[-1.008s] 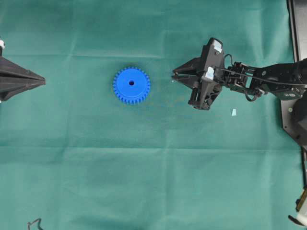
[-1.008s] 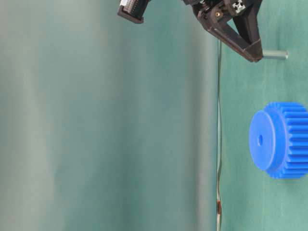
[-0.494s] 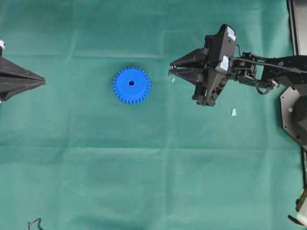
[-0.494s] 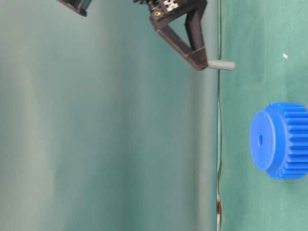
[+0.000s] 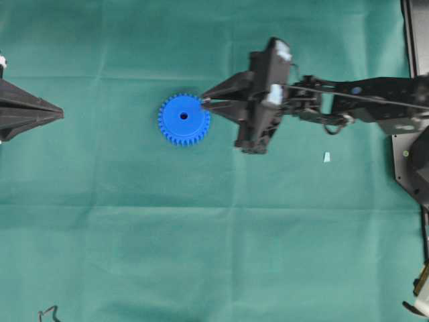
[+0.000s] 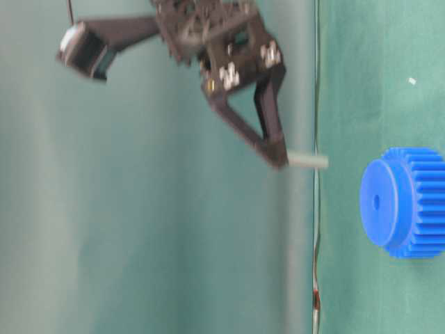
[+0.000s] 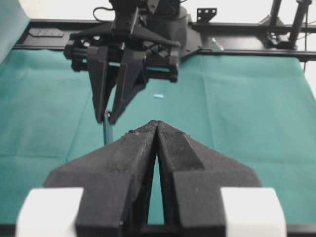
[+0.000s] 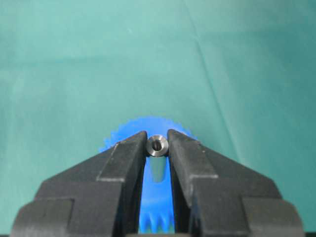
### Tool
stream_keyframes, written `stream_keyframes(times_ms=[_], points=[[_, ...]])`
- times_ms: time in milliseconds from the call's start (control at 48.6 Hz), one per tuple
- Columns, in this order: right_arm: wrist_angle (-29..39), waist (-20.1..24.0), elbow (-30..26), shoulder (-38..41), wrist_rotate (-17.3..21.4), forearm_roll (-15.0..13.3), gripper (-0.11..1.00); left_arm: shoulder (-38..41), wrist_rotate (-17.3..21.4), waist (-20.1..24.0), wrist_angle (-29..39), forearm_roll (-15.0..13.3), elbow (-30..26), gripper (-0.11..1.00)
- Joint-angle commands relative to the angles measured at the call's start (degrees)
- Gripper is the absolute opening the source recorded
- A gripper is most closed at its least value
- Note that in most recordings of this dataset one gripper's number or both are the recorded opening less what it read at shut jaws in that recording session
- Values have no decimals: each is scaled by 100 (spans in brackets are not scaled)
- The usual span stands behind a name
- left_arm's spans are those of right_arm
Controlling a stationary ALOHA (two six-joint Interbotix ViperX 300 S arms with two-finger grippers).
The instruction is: Insert the shaft into the center hole of the gear.
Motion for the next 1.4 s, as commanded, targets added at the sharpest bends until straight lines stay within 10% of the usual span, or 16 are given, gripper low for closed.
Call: stream_keyframes(times_ms=[0,1379], points=[[35,35,-369,114,-9,-35,16,18,0,9,-35,18,-141,0],[-229,-9,-624,721,-62,-79,16,9,0,9,0,9,-141,0]])
